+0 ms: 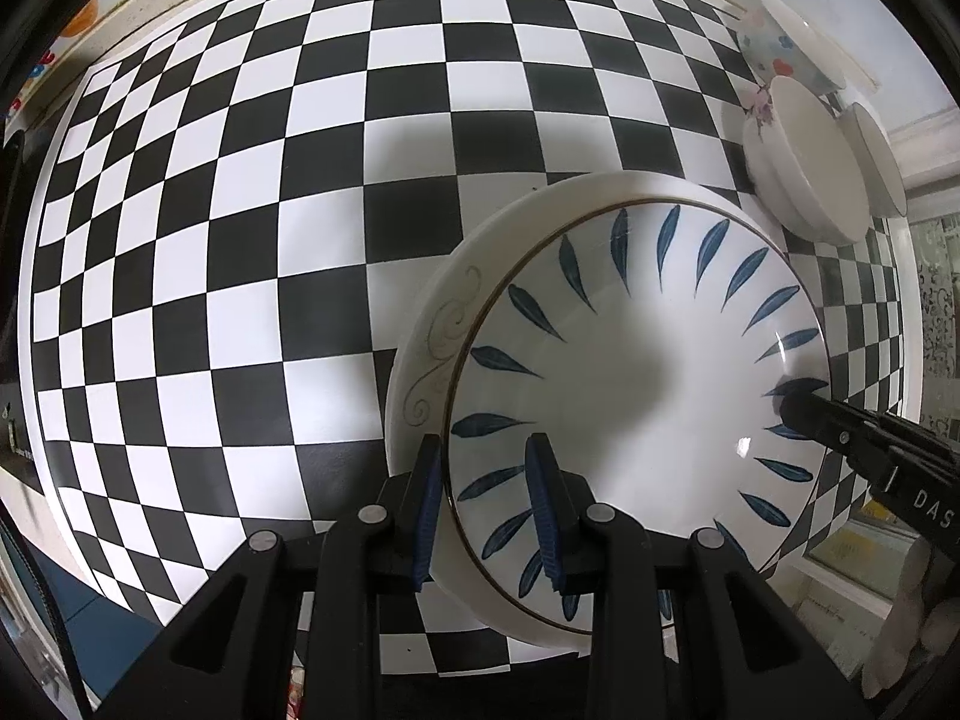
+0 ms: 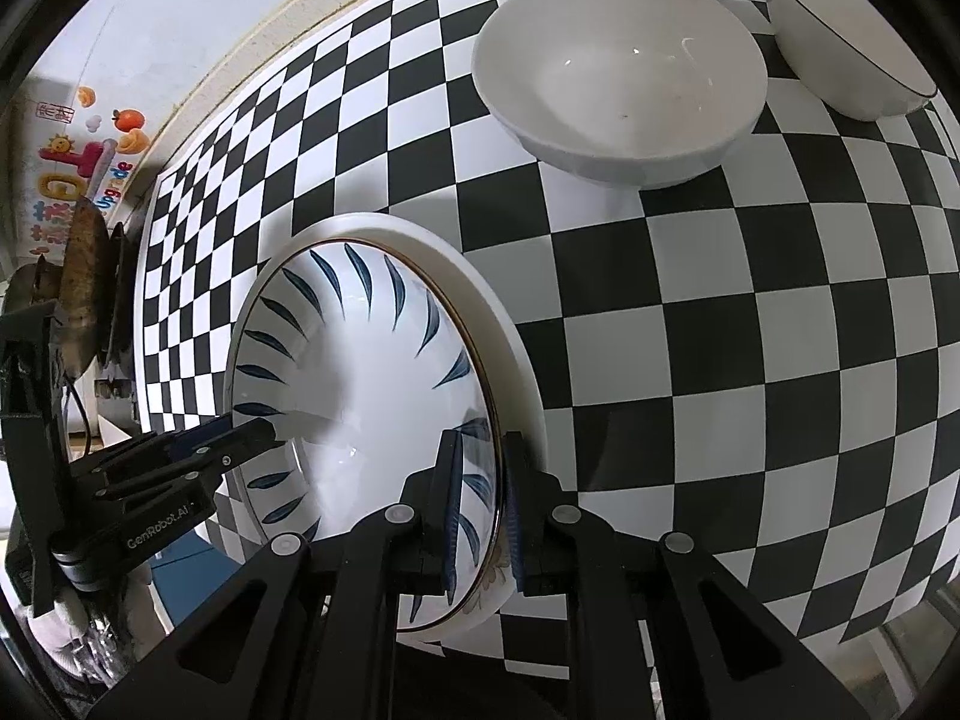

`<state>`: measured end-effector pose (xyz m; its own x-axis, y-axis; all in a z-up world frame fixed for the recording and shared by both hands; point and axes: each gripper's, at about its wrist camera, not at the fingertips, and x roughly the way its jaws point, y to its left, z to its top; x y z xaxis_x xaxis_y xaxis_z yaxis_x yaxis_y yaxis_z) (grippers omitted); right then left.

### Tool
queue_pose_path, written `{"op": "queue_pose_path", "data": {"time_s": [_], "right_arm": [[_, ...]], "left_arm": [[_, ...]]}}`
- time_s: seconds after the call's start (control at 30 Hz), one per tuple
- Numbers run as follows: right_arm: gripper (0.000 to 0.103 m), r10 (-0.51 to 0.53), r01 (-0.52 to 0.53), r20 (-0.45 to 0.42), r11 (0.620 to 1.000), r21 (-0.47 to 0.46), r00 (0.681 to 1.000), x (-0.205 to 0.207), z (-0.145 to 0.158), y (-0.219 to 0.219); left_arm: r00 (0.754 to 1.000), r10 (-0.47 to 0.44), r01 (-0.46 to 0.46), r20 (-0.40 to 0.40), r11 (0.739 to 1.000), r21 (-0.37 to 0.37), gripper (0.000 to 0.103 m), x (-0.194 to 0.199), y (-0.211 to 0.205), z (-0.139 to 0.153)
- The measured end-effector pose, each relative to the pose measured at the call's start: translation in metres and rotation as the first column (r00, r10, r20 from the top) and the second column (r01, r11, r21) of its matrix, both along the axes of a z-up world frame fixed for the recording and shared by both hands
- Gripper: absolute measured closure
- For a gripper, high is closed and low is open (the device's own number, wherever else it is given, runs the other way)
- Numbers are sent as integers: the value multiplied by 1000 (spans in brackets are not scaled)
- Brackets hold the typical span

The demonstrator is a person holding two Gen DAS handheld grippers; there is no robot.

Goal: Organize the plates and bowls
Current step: 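Carry the three-plate stack with both grippers to the middle of the cloth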

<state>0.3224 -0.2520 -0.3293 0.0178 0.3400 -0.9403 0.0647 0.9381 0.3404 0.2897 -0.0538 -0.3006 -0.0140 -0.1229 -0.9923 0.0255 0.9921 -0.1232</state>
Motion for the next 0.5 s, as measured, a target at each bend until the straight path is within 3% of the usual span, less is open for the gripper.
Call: {"op": "queue_pose_path", "data": {"time_s": [0.5], "right_arm": [[86, -9, 9, -16, 1000, 3, 1000, 2, -1, 0]], "left_arm": [[1000, 12, -12, -9, 1000, 0, 77, 6, 9, 4]]}}
